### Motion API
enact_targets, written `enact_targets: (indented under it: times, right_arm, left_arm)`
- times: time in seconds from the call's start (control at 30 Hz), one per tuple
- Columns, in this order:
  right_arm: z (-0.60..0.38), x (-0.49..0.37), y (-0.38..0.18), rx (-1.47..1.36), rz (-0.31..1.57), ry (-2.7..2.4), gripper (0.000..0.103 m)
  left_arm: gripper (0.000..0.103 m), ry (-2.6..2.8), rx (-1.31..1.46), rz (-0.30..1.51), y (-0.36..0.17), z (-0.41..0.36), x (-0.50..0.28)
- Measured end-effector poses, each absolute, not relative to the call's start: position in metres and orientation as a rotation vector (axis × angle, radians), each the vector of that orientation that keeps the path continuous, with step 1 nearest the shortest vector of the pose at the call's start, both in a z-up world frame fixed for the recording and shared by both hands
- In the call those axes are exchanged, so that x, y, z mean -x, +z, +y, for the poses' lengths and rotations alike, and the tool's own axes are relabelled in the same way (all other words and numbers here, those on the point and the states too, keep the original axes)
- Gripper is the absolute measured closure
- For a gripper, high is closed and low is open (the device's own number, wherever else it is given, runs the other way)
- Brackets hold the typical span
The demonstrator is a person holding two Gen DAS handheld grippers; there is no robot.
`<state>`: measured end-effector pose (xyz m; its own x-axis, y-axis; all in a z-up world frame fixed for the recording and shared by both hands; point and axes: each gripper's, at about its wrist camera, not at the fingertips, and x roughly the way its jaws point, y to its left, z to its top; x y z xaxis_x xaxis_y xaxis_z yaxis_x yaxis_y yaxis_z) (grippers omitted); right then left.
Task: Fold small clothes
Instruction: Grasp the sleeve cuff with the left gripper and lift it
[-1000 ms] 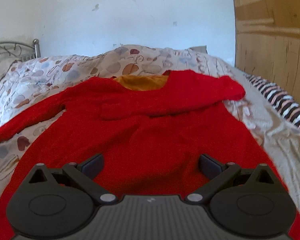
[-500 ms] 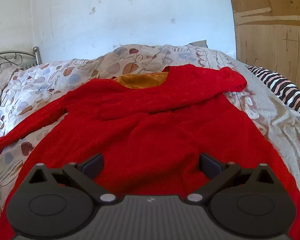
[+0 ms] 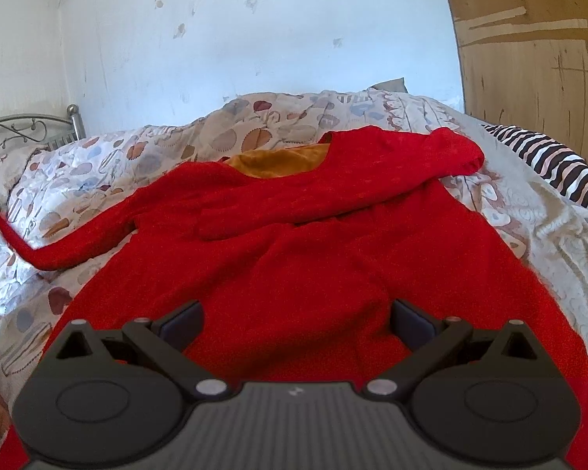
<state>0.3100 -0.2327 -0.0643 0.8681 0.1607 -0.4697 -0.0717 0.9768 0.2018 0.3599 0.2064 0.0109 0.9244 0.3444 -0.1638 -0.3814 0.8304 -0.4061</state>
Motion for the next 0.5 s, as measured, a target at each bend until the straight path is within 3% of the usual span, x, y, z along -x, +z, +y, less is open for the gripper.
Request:
enact_targets:
  times: [0.27,0.5]
  right_arm:
    - [-0.269,-0.284,-0.042,-0.334,0.384,0.015,0.000]
    - [-0.326,-0.268,-0.030,-0.383,0.359,-0.121,0.000]
  left_arm:
    - [0.097,-0.151,0.082,0.101,0.055,0.090,-0.411]
    - [0.097,-0.516,-0.050,0.251,0.018,-0.010,-0.416]
